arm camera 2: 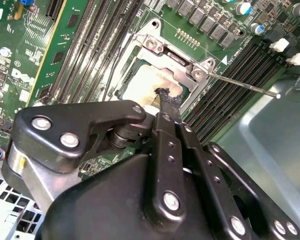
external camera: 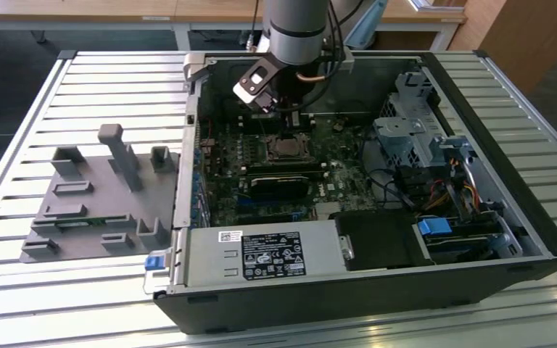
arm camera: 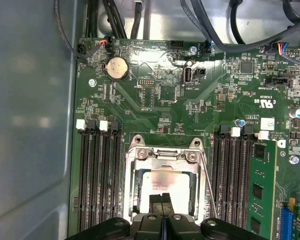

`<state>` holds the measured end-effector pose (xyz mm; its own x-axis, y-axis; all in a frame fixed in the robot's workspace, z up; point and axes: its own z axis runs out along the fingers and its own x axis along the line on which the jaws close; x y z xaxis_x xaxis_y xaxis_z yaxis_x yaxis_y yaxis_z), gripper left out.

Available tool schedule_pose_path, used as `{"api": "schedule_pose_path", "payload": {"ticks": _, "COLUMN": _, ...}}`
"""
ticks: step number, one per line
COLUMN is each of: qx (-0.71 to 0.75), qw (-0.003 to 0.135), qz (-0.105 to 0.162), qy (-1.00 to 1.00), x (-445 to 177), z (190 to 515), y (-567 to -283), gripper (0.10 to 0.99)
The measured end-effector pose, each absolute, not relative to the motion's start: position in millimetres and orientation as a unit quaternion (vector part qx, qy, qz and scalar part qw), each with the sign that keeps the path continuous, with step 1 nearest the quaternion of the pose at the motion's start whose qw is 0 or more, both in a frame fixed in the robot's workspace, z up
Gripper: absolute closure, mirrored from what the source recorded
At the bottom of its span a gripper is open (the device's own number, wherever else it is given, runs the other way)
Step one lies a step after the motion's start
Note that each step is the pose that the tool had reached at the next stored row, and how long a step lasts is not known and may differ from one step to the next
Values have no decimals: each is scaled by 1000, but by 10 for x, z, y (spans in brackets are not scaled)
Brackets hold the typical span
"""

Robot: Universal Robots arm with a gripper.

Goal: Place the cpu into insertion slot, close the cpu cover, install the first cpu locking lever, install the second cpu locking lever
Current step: 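Install the first cpu locking lever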

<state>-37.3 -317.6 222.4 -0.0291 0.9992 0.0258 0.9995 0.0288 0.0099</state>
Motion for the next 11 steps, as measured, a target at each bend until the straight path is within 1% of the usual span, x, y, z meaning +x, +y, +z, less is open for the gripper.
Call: {"api": "schedule_pose_path", "payload": {"ticks": 11, "qx": -697, "qw": 6, "qz": -13, "qy": -717, "x": -373, "z": 2274, "y": -3176, "gripper": 969}}
